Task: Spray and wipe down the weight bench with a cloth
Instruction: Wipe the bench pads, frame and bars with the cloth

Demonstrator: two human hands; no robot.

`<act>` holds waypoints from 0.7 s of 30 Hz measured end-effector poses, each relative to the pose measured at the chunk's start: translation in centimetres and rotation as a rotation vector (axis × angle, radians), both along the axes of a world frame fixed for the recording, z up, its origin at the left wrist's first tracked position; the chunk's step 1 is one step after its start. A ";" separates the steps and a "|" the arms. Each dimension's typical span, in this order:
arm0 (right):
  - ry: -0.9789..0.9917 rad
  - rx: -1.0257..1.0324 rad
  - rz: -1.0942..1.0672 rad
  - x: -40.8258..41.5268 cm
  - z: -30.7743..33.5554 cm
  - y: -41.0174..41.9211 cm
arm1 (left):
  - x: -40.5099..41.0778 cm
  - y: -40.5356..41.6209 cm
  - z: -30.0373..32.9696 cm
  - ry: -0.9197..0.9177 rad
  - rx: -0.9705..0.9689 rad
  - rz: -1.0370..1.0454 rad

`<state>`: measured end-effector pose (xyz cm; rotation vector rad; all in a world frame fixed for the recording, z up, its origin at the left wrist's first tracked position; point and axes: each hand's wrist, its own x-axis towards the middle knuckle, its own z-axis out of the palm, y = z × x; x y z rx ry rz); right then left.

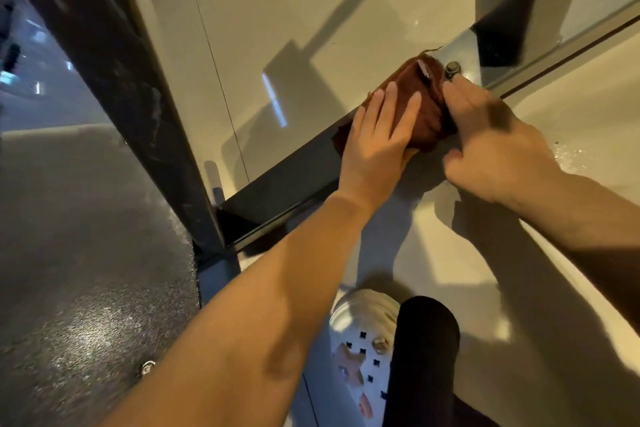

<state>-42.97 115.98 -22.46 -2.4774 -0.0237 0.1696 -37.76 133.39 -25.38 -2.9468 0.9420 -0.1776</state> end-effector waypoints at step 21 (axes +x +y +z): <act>-0.028 -0.027 -0.105 -2.5 -0.5 -2.2 | -1.3 -2.4 -0.4 -0.056 0.008 0.121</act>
